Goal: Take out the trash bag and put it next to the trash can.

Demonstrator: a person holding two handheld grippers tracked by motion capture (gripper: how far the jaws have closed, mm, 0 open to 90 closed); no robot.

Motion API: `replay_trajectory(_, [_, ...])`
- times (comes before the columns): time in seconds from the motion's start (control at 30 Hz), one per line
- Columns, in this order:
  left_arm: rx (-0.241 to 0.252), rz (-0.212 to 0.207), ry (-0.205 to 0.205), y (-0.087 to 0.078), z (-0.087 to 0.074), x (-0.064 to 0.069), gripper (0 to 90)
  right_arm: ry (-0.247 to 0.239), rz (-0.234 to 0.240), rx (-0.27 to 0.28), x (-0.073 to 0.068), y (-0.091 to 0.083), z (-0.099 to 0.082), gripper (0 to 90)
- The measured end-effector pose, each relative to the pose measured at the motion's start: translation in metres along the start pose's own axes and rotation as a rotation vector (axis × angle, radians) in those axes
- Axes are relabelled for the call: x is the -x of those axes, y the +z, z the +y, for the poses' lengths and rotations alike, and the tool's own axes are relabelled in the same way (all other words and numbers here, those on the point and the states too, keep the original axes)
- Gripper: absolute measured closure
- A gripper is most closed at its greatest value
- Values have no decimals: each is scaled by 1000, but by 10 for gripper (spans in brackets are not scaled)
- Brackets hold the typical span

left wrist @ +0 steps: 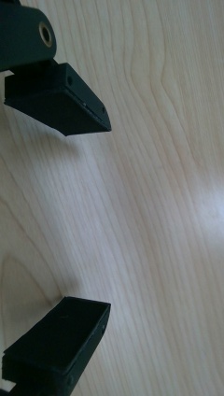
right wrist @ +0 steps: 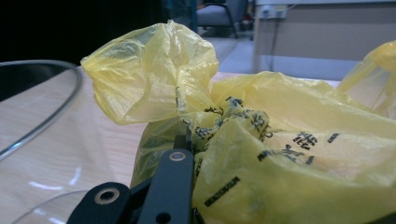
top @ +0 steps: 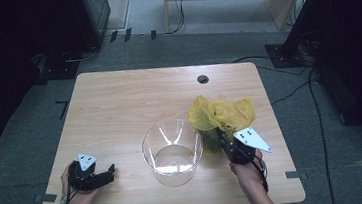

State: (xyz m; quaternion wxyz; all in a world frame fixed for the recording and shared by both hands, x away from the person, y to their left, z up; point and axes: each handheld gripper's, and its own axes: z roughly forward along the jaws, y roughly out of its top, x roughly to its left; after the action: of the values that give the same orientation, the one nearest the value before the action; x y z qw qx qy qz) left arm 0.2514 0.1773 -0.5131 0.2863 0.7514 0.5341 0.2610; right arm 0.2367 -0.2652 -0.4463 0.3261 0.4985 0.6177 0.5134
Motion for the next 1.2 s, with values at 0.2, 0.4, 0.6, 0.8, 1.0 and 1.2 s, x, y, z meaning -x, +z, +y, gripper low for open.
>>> replay_trajectory(0.2, [30, -29, -49, 4, -3, -5, 105, -93, 81, 47, -17, 7, -7, 782])
replay_trajectory(0.4, [23, -27, -87, 6, -2, -6, 106, -54, 145, -48, -9, 16, -20, 691])
replay_trajectory(0.6, [22, -16, -99, 8, 0, -6, 107, -38, 254, -111, 3, 11, -19, 414])
replay_trajectory(0.8, [21, -8, -105, 9, 1, -6, 107, 29, 273, -147, 21, 1, -11, 190])
replay_trajectory(1.0, [22, -8, -105, 9, 1, -6, 107, 9, 320, -186, 38, -15, -2, 123])
replay_trajectory(1.2, [22, -8, -105, 9, 1, -6, 107, -37, 278, -299, 37, -5, -15, 167])
